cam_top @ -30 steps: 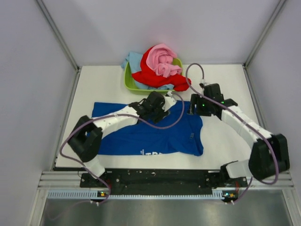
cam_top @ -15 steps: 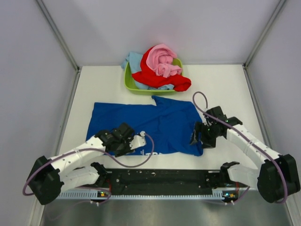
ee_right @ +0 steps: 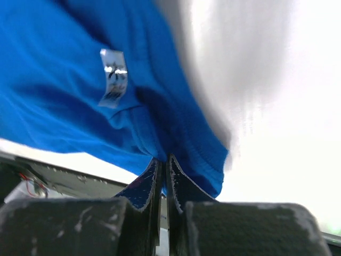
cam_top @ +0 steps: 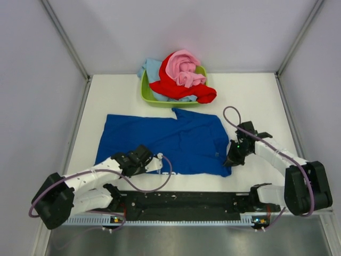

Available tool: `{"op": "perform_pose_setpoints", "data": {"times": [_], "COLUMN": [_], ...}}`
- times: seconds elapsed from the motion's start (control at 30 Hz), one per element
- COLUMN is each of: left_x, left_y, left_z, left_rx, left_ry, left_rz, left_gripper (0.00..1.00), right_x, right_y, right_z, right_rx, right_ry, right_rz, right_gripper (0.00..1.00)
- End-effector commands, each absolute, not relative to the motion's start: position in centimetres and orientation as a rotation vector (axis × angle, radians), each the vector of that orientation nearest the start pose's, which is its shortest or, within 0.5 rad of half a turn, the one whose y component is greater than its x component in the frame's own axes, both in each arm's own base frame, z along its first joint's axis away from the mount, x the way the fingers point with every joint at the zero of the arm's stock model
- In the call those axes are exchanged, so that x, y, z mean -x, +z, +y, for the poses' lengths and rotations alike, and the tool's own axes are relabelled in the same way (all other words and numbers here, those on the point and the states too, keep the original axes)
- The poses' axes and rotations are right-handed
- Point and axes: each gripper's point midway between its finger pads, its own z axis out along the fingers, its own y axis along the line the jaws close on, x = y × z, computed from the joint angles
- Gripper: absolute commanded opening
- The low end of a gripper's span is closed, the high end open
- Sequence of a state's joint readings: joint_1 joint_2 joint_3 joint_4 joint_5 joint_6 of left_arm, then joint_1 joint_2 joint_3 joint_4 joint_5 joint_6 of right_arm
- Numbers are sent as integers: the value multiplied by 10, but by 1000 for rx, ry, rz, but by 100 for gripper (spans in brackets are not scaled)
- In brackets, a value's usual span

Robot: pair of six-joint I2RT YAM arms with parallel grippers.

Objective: Fold and stack the t-shirts
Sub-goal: Fold the flattened tshirt in 1/3 of the way

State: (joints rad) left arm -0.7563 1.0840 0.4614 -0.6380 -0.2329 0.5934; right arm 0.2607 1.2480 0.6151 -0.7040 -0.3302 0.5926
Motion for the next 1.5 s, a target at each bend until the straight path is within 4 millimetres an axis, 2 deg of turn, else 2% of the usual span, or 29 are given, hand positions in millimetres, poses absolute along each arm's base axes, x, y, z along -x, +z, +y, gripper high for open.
{"op": "perform_pose_setpoints", "data": {"times": [0.0,0.1,0.2,0.23,0.3,0.33,0.43,0.53,0.57,0.63,0.77,0.87,1.0,1.1,1.2,1.27,1.3,1.47], "left_x": [-148,-144,-142,-142,-141,-142,-144,-149,-149,-158,-182,-208,-239,-246,-230,-219,-213,-185], "left_y": [-10,-10,-8,-7,-5,-3,6,29,36,52,79,90,86,67,44,37,34,14], "left_z": [-48,-47,-50,-51,-53,-54,-54,-63,-66,-70,-69,-48,6,44,80,90,94,103], "left_rx": [-1834,-1866,-1885,-1889,-1892,-1892,-1867,-1804,-1782,-1687,-1466,-1236,-897,-734,-601,-547,-541,-599], "left_ry": [329,313,283,270,252,250,266,240,220,232,250,218,250,251,287,274,285,358], "left_rz": [2239,2221,2199,2195,2187,2183,2196,2215,2227,2236,2315,2444,2651,2757,2881,2933,2951,3026], "left_gripper": [7,4,4,5,9,12,31,45,51,57,59,58,52,50,49,49,49,48], "right_x": [-185,-196,-194,-193,-196,-197,-200,-202,-199,-185,-158,-153,-165,-168,-168,-166,-166,-157], "right_y": [34,34,26,24,23,25,44,64,66,64,48,37,24,22,23,23,22,20], "right_z": [101,91,93,93,93,93,85,74,75,82,84,85,87,85,81,81,81,76], "right_rx": [-596,-608,-599,-596,-599,-589,-590,-615,-643,-717,-818,-853,-825,-792,-805,-841,-854,-961], "right_ry": [525,471,478,478,472,470,404,323,330,380,384,380,387,364,355,368,375,391], "right_rz": [2891,2901,2970,2983,2993,2994,2963,2898,2890,2903,2944,2961,2984,3000,2979,2971,2973,2989], "right_gripper": [0,0,0,4,26,35,52,61,62,63,64,64,59,39,17,3,0,0]}}
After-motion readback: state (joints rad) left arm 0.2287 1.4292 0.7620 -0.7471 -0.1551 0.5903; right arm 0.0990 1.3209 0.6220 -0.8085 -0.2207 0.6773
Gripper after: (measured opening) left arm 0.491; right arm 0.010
